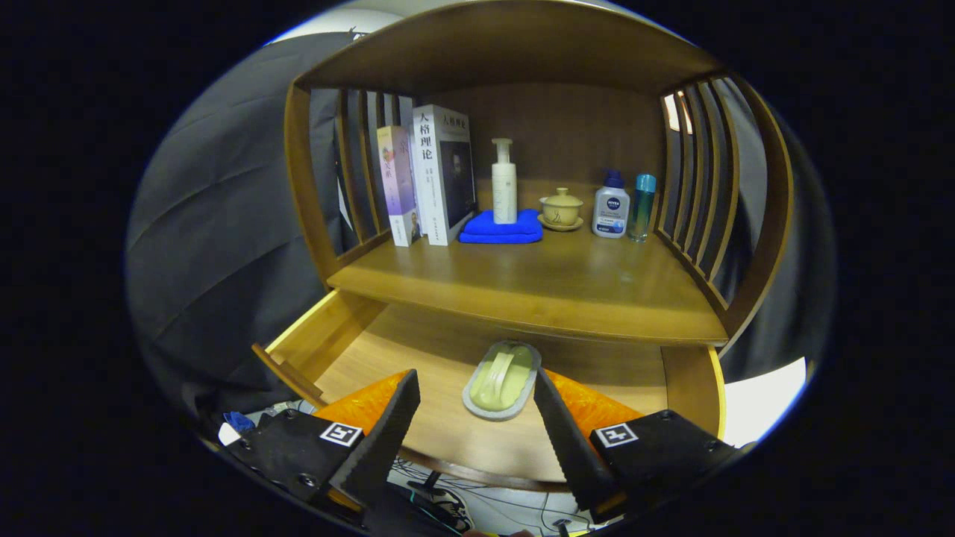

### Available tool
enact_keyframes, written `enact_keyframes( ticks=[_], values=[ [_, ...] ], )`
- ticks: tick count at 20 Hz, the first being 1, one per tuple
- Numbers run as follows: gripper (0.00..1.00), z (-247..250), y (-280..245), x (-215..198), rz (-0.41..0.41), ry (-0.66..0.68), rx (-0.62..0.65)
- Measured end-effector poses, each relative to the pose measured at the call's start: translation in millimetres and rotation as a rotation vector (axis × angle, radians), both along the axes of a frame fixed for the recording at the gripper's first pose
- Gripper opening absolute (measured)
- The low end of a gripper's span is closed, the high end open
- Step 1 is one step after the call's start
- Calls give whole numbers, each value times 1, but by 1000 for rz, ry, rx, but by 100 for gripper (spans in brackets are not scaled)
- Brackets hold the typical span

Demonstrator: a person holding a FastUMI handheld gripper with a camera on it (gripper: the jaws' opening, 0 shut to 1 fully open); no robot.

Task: Pull open the drawer, take out the items inside it, and place them on the countertop above the cabinet.

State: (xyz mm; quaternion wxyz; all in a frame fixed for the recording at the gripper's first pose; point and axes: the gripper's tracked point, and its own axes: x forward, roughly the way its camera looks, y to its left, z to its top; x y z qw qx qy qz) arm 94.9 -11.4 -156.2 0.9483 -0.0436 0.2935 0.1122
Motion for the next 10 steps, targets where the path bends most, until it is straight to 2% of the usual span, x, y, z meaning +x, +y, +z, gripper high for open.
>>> enact_keyframes(
  ticks=[2,5,10],
  values=[
    [97,-12,2,12,-6,67,21],
    [98,-38,7,23,-17,235,101],
    [96,-61,8,50,-71,348,122]
  ],
)
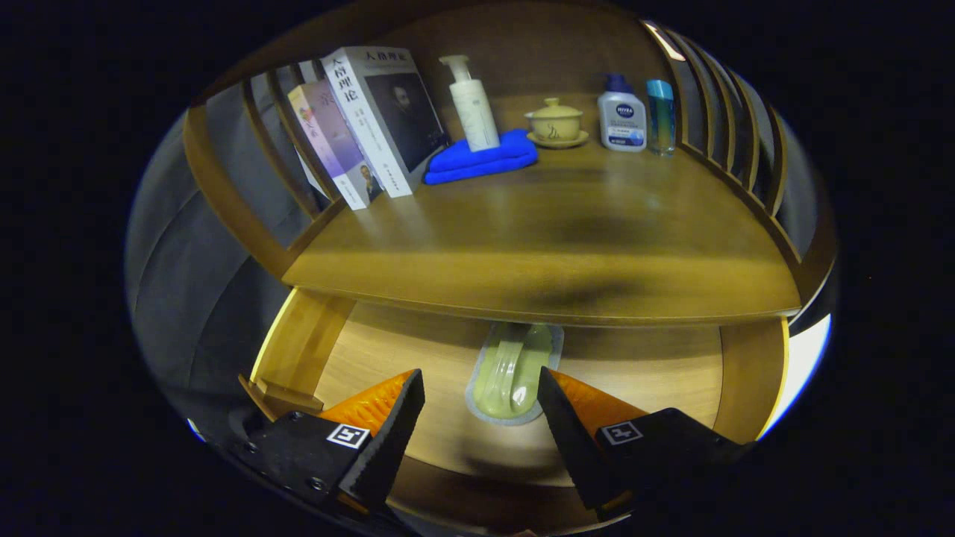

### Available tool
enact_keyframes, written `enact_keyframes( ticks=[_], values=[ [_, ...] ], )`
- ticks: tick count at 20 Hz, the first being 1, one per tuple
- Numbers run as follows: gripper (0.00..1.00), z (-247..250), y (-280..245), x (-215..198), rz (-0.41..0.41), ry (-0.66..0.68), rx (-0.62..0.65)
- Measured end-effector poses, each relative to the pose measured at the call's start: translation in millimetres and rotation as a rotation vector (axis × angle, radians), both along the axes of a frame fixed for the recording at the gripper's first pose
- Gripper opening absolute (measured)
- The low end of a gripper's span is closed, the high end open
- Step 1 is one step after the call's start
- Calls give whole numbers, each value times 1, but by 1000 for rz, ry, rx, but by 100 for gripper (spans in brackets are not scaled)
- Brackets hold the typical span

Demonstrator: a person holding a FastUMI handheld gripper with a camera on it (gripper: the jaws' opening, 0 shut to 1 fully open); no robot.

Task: Pull open the drawer, take out the items inside it, and place them on the countertop above the cabinet.

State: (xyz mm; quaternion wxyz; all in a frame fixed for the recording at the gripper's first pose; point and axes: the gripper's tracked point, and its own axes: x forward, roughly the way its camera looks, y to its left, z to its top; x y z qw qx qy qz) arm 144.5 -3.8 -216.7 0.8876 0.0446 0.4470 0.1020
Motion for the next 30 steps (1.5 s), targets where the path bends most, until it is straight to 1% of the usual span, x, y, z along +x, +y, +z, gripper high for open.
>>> enact_keyframes(
  ticks=[2,4,6,9,10,12,13,15,18,20,22,24,27,30],
  values=[
    [96,-12,1,4,-20,55,4],
    [95,-17,-6,13,-57,55,-18],
    [94,-23,-3,18,-64,69,-17],
    [85,-36,-2,19,-81,130,-6],
    [80,-41,-1,18,-87,149,-2],
    [63,-43,1,19,-98,156,-5],
    [61,-44,6,20,-92,163,14],
    [60,-44,6,17,-92,175,13],
    [25,-46,5,19,-91,154,-14],
    [25,-43,3,19,-73,119,-27],
    [17,-36,9,17,-39,88,6],
    [17,-30,15,13,-23,80,62],
    [17,-18,3,13,-18,26,19],
    [17,-6,2,1,-2,12,33]
  ],
)
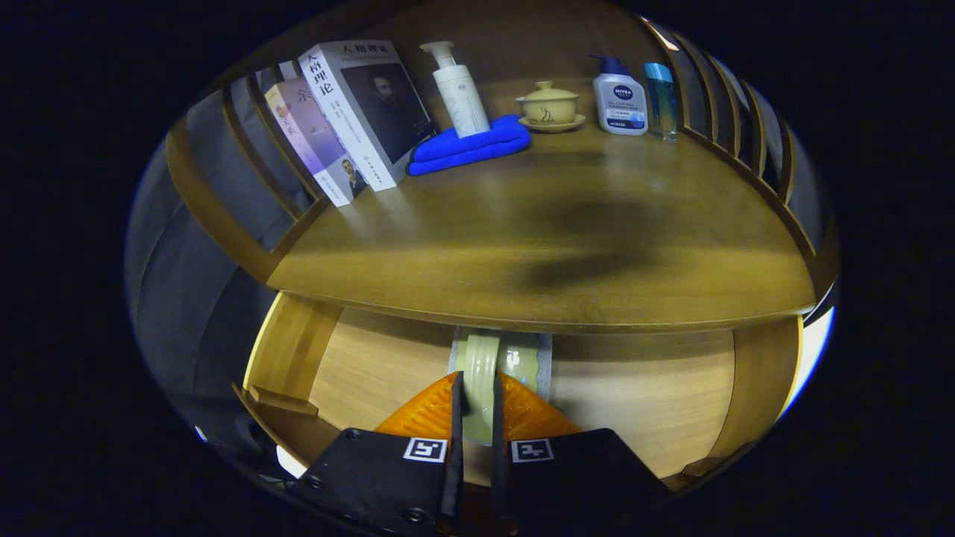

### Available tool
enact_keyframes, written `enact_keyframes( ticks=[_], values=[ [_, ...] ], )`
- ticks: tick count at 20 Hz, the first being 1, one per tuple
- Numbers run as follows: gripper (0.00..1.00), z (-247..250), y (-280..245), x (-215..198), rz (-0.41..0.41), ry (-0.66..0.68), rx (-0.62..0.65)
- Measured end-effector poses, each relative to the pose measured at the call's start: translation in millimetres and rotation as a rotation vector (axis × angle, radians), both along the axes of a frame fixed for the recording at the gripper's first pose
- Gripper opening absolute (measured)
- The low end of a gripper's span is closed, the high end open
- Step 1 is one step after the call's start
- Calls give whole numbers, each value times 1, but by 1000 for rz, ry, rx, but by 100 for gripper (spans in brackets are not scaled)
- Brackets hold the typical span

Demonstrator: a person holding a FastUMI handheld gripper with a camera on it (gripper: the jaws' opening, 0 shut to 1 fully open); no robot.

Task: Pull open the drawer, take out the items inside it, and place them on the countertop above the cabinet.

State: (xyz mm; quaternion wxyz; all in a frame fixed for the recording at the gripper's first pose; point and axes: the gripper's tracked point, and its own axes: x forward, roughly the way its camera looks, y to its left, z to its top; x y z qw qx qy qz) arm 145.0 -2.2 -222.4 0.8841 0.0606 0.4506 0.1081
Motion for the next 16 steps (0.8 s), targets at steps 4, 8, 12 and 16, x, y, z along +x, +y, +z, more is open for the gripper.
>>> enact_keyframes(
  ticks=[4,8,12,16],
  values=[
    [17,21,-1,-17,5,-12,57],
    [17,38,-6,-34,11,-32,85],
    [17,56,-12,-43,3,-58,111],
    [17,78,-11,-47,5,-97,141]
  ],
)
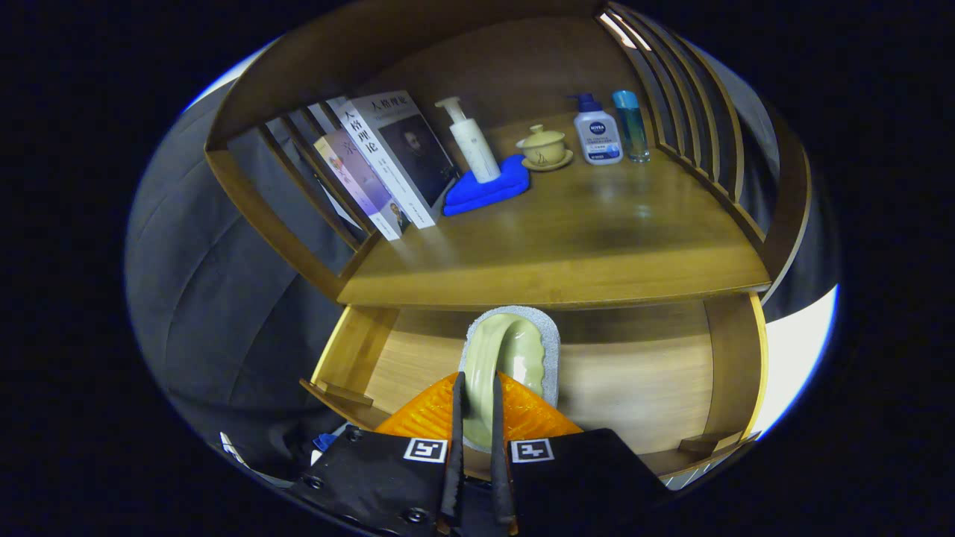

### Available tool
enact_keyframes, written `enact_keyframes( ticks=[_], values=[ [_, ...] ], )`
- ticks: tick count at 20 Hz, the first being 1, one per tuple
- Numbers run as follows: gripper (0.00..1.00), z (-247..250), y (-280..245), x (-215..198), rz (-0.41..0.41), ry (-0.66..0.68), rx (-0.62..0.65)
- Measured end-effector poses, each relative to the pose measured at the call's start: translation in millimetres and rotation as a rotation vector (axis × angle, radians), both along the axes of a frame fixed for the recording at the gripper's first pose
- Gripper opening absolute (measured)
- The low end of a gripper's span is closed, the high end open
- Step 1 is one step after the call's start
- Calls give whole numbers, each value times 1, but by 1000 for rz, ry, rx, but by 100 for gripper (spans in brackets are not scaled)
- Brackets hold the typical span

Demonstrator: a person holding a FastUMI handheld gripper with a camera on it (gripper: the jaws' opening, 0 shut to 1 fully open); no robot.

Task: Pull open the drawer, take out the items inside it, and place them on the countertop above the cabinet.

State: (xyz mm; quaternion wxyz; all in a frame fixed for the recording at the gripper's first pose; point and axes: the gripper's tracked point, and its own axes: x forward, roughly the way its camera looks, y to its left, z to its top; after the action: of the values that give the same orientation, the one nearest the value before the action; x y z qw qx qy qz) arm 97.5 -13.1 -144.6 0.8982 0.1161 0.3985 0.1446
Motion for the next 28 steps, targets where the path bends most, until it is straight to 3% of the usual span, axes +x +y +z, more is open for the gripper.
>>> enact_keyframes(
  ticks=[6,13,21,28],
  values=[
    [17,35,8,2,20,-82,20],
    [17,59,2,61,-50,-188,-34],
    [17,49,-13,140,-131,-158,-75],
    [17,32,-15,173,-178,-60,-24]
  ],
)
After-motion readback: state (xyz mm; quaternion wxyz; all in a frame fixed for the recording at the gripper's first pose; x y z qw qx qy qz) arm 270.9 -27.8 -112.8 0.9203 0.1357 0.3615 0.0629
